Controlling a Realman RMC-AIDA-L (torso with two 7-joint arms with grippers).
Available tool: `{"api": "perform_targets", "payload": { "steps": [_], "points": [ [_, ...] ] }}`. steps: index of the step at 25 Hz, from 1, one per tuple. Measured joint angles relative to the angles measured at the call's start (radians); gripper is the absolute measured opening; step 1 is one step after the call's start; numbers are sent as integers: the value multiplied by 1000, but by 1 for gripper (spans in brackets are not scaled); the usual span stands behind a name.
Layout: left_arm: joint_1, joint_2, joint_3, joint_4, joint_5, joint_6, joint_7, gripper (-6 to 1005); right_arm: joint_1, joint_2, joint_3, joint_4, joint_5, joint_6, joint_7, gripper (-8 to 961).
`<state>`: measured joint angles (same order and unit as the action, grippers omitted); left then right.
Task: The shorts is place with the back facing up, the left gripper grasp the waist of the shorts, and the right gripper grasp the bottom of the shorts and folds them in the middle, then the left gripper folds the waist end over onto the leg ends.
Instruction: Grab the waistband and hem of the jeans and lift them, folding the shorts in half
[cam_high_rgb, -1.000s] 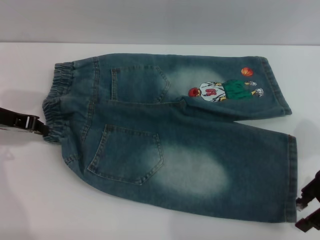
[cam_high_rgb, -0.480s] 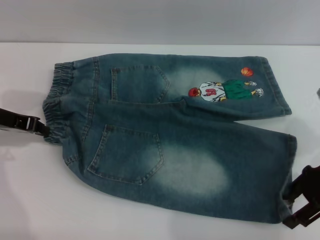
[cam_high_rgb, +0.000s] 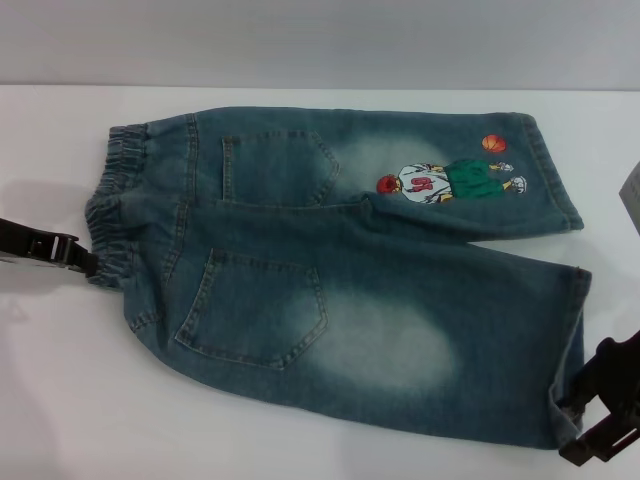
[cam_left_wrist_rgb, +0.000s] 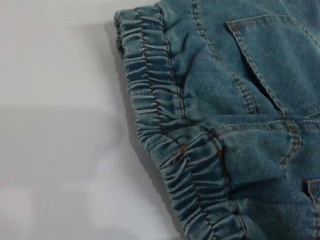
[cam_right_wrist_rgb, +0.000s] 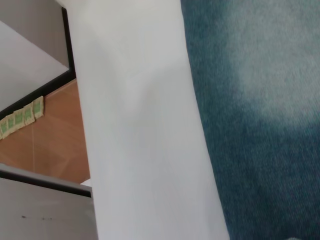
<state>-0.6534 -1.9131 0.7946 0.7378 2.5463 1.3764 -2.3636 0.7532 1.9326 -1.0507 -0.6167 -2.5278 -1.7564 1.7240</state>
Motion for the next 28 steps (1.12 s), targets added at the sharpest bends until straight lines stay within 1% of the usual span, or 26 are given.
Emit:
{"api": "perform_targets", "payload": {
  "steps": [4, 6, 9, 11, 12, 17, 22, 28],
  "points": [
    [0, 0, 0, 0, 0, 0, 2, 29, 0, 1, 1, -3, -4, 4, 4, 560],
    [0, 0, 0, 0, 0, 0, 4, 29, -2, 6, 5, -16, -5, 9, 4, 559],
    [4, 0, 0, 0, 0, 0, 4, 29, -12, 20, 5, -55, -7, 16, 4, 460],
    [8, 0, 0, 0, 0, -1, 4, 29, -17, 25, 5, -72, -13, 22, 4, 394],
    [11, 0, 0, 0, 0, 0, 5, 29, -17, 26, 6, -76, -17, 24, 4, 361],
    [19, 0, -5, 0, 0, 1, 14, 29, -18, 28, 6, -77, -20, 28, 4, 135],
    [23, 0, -8, 0, -1, 1, 16, 29, -23, 28, 8, -75, -20, 28, 4, -1],
    [23, 0, -8, 0, -5, 1, 17, 28, -47, 29, 19, -80, 0, 21, -13, -1]
  ]
}}
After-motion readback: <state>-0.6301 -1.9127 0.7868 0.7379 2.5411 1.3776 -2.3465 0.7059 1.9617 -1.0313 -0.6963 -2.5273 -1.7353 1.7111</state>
